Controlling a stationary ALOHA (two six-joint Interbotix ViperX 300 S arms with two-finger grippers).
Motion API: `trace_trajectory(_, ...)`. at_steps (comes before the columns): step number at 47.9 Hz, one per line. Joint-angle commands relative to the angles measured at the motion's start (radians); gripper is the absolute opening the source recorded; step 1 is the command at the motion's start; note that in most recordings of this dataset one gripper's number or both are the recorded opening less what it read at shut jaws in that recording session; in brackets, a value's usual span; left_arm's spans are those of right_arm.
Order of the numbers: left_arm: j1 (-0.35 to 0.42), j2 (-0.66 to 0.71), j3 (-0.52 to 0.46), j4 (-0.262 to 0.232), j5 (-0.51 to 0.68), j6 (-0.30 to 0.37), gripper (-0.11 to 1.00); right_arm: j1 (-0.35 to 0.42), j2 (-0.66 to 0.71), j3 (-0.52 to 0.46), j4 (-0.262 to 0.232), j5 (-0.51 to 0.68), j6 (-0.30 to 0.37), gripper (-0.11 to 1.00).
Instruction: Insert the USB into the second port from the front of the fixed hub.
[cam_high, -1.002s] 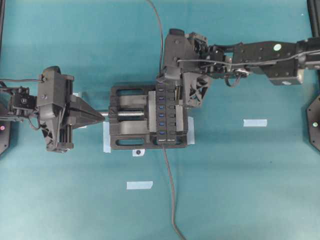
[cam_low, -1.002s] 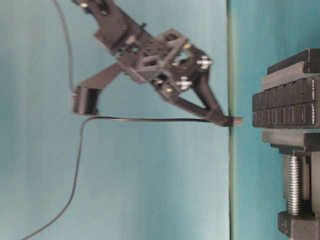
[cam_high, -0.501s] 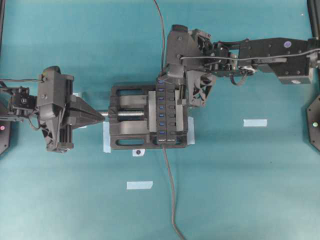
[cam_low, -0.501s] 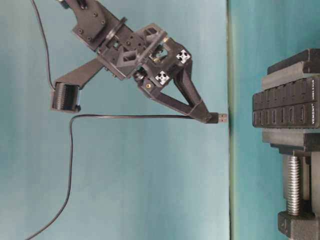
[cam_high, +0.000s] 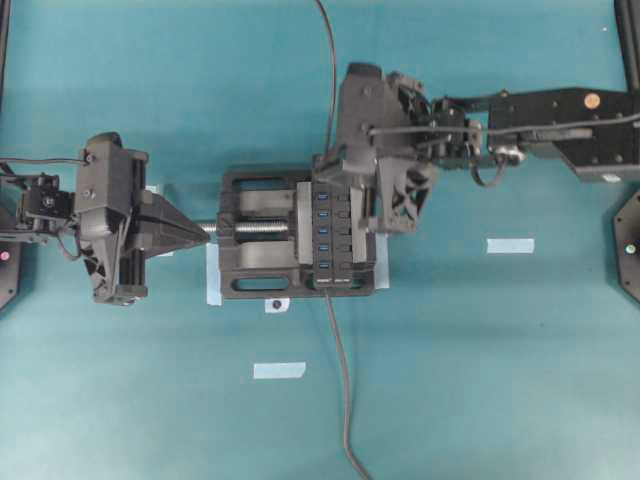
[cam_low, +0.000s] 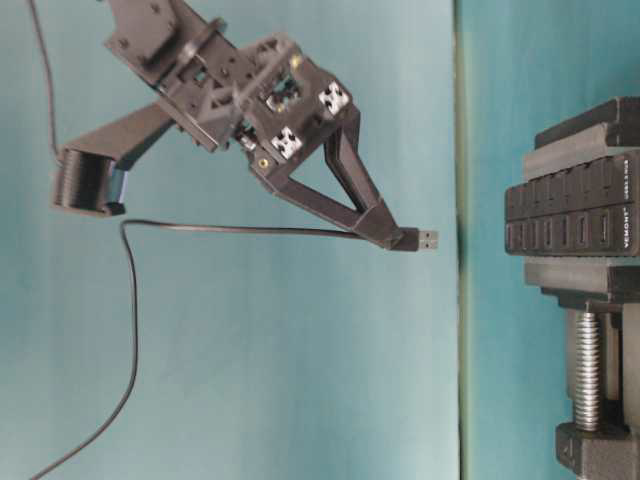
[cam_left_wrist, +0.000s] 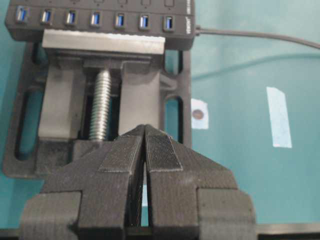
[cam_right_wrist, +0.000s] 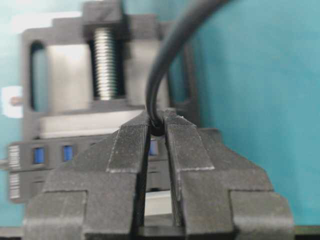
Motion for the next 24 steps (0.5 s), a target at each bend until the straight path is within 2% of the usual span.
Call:
trace_trajectory(1, 0.0, 0.002, -0.026, 0.002, -0.006, -0.002, 0.0, 0.015, -0.034, -0.025, 0.015, -0.002, 0.014, 0.07)
trace_trajectory(20, 0.0, 0.006, -0.026, 0.002, -0.009, -0.003, 0.0, 0.043, -0.028, -0.02, 0.029, -0.008, 0.015, 0.07)
trace_trajectory(24, 0.0, 0.006, -0.025, 0.002, -0.009, -0.003, 0.0, 0.051, -0.023, -0.014, 0.029, -0.009, 0.034, 0.07)
